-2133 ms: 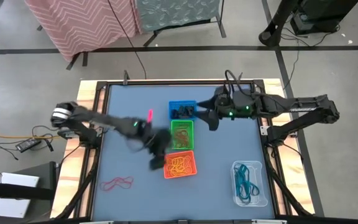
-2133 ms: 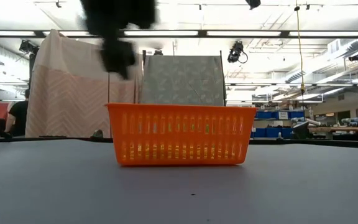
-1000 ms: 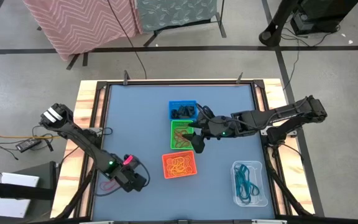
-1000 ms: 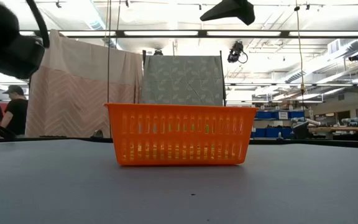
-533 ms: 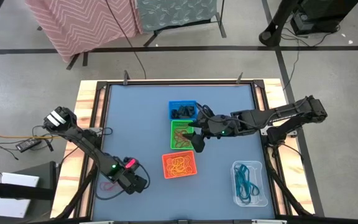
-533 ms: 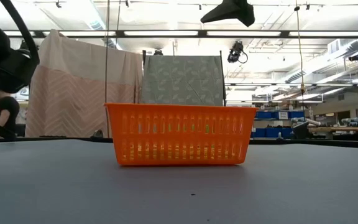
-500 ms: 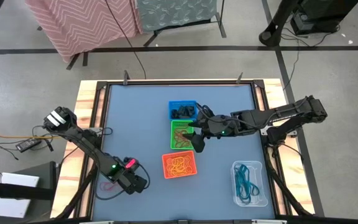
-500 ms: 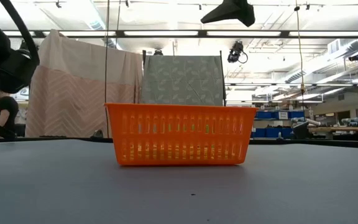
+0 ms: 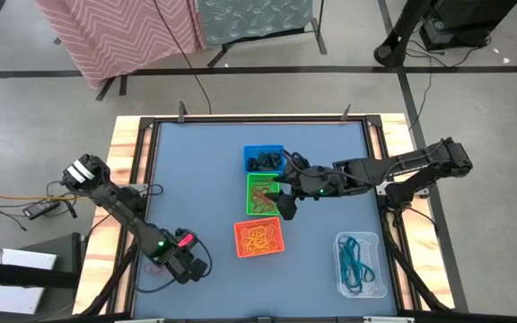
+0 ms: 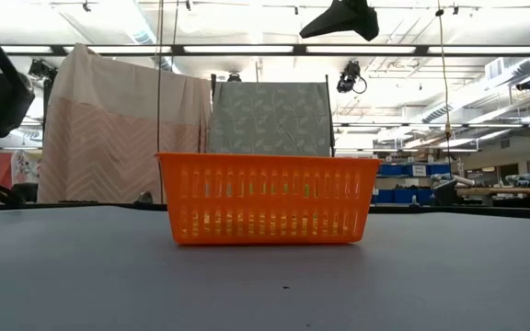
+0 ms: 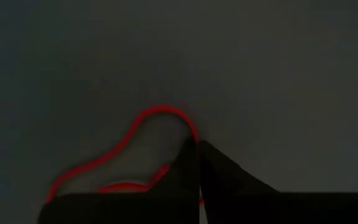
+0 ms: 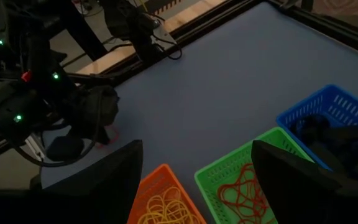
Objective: Sort rubber bands into baskets
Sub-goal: Put the red rubber band into the green bin
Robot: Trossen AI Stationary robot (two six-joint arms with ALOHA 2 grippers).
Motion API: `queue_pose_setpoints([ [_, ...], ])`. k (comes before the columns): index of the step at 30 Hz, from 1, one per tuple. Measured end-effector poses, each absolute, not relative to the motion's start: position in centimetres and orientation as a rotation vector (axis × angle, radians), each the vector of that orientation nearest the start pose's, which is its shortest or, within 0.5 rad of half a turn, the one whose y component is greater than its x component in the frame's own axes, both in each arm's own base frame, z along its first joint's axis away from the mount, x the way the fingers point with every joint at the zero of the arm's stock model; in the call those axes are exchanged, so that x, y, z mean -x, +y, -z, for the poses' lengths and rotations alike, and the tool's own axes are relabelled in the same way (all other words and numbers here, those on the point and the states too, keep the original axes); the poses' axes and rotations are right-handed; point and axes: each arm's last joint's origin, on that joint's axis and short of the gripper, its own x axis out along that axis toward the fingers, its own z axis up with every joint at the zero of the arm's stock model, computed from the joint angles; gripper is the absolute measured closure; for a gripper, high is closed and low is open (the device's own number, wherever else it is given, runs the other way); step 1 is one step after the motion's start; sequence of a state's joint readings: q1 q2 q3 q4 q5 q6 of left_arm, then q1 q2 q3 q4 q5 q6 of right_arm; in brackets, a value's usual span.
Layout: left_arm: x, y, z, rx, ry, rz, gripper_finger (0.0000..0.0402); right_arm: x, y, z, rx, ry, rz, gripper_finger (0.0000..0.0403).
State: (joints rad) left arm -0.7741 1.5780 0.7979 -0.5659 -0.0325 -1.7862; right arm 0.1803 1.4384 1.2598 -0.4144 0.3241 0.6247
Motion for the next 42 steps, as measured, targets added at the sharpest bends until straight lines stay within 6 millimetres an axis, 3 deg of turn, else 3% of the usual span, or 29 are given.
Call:
queue_pose_setpoints([
  [4, -19.1, -18.1, -15.7, 0.92, 1.27, -0.56, 0.0399, -31.2, 4.7, -32.7, -0.458, 0.509, 0.313, 0.0092],
  [9, -20.5, -17.3, -19.3, 0.841, 1.157, -0.54, 0.04, -31.2, 4.7, -32.7, -0.458, 0.509, 0.313, 0.0092],
  [14, -22.5, -15.3, -24.2, 0.711, 1.013, -0.517, 0.04, -31.4, 4.9, -33.6, -0.482, 0.431, 0.28, 0.0092],
  [19, -25.9, -11.8, -28.3, 0.551, 0.873, -0.474, 0.0401, -31.0, 5.6, -36.3, -0.468, 0.245, 0.179, 0.0092],
  [27, -31.4, -3.6, -32.7, 0.382, 0.515, -0.422, 0.0401, -28.5, 5.8, -39.4, -0.477, 0.119, 0.124, 0.0092],
  [33, -33.7, 0.2, -33.1, 0.417, 0.372, -0.368, 0.0401, -27.2, 5.9, -40.3, -0.452, 0.087, 0.164, 0.0092],
  [42, -35.3, 0.4, -29.1, 0.397, 0.547, -0.41, 0.0401, -27.1, 6.0, -40.1, -0.434, 0.102, 0.189, 0.0092],
])
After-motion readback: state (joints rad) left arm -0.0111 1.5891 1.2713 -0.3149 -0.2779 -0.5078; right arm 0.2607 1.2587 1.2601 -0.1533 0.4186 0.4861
